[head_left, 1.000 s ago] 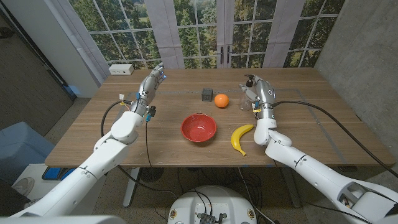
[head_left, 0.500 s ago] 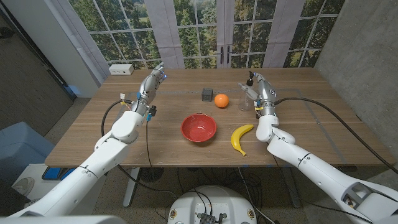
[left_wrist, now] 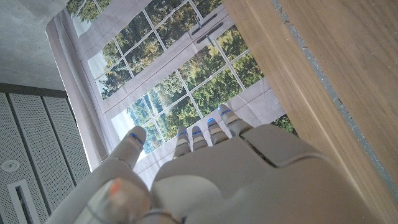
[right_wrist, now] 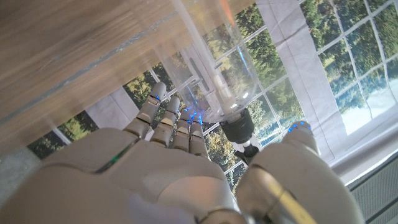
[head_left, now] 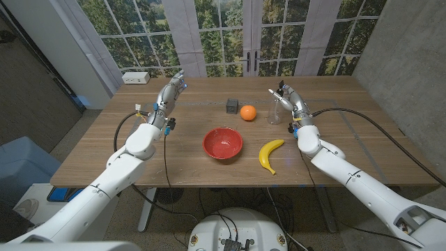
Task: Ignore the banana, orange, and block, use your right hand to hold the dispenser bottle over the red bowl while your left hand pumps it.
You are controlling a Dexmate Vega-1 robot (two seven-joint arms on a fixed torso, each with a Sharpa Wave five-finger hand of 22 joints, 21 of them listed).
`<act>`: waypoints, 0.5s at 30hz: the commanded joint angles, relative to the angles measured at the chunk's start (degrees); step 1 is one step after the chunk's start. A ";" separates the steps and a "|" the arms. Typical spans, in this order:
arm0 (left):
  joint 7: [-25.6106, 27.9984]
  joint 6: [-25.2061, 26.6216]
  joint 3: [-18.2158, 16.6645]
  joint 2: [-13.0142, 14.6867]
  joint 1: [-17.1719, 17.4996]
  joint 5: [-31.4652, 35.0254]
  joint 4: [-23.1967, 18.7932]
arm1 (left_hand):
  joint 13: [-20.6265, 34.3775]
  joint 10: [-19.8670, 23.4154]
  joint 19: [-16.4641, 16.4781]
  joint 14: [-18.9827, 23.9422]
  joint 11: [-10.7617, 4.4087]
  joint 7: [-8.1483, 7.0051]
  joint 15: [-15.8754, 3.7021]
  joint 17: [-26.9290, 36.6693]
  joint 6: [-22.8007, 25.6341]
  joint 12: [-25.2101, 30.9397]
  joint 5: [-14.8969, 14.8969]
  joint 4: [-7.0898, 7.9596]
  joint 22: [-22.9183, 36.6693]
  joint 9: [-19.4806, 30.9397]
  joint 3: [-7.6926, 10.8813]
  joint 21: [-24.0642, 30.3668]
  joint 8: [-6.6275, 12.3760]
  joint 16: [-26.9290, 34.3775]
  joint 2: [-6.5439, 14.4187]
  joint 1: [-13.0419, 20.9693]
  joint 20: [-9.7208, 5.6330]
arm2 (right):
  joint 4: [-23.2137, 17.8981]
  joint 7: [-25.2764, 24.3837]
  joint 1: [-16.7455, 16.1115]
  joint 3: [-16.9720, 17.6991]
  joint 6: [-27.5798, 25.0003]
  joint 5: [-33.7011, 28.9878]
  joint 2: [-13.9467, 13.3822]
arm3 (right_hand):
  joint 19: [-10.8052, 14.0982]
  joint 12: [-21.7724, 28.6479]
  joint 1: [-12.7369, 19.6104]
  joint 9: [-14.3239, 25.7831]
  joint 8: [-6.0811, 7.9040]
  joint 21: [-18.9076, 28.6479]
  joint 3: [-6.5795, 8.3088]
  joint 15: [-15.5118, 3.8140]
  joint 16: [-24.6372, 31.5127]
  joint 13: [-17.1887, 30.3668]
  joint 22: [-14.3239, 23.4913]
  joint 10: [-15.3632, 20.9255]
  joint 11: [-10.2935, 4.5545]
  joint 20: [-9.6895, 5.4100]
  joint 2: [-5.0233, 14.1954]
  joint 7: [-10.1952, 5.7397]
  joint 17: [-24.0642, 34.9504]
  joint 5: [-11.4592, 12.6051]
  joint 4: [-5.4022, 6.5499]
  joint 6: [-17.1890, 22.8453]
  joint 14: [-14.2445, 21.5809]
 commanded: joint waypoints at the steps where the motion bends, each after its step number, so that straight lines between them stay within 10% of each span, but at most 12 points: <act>1: -0.11 -0.19 -0.03 -0.19 -0.15 -0.48 0.50 | 0.16 0.18 0.35 -0.03 -0.18 -0.18 -2.10 0.10 0.36 0.10 0.05 -0.46 0.34 0.17 0.14 -0.08 -0.15 -0.11 1.26 -0.40 -0.13 | 3.93 9.25 -0.73 3.22 13.17 11.29 0.82 | -1.54 0.33 -1.87 -0.11 0.50 -1.06 -0.83 0.29 0.18 -0.49 0.05 -0.15 -0.01 0.32 -0.25 -0.74 -0.61 0.62 0.41 0.72 -0.78; 15: -0.74 -1.24 -0.62 -0.57 0.09 -2.16 1.65 | 0.16 0.20 0.40 -0.05 -0.16 -0.13 -2.18 0.13 0.36 0.11 0.07 -0.45 0.35 0.18 0.12 -0.08 -0.14 -0.09 1.37 -0.45 -0.14 | 8.01 18.44 -1.20 6.04 20.42 22.66 3.37 | -2.55 0.68 -6.26 -0.51 1.09 -3.51 -2.07 -0.70 0.44 -2.46 0.02 0.72 -0.39 -1.12 0.91 -1.94 -2.71 1.22 2.43 3.55 -2.26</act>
